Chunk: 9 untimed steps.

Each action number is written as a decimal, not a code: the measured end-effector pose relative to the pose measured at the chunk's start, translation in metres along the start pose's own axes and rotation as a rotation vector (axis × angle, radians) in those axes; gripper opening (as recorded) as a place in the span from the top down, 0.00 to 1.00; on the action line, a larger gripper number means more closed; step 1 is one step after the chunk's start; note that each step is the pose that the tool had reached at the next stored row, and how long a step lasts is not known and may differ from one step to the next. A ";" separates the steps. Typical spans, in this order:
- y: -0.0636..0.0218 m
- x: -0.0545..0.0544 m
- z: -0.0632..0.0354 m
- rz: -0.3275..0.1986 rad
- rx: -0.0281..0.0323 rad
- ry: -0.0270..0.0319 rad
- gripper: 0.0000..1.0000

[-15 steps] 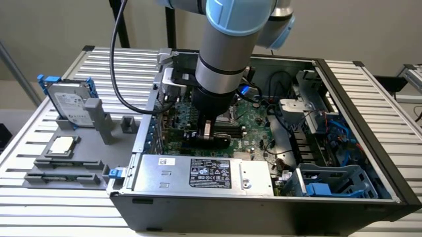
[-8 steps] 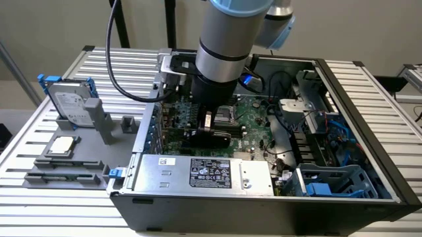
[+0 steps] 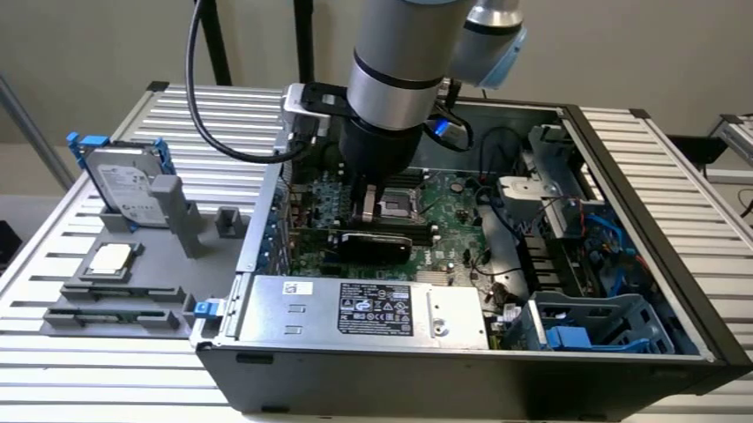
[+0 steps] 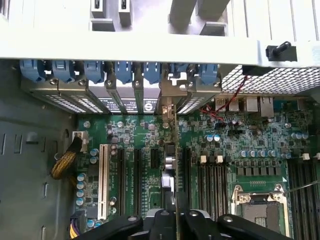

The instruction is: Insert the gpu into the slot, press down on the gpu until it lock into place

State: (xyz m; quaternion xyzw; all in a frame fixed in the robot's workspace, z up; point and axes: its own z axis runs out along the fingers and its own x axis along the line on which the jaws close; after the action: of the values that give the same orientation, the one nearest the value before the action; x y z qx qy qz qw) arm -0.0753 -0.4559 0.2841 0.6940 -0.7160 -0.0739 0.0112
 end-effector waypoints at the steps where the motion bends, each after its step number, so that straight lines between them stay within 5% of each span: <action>1: 0.0011 -0.001 0.0005 0.000 0.0008 0.0010 0.87; 9: 0.0035 -0.001 0.0104 0.000 0.0033 0.0127 0.89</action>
State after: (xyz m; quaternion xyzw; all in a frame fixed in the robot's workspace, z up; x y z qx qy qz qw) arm -0.0799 -0.4540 0.2743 0.6947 -0.7159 -0.0684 0.0146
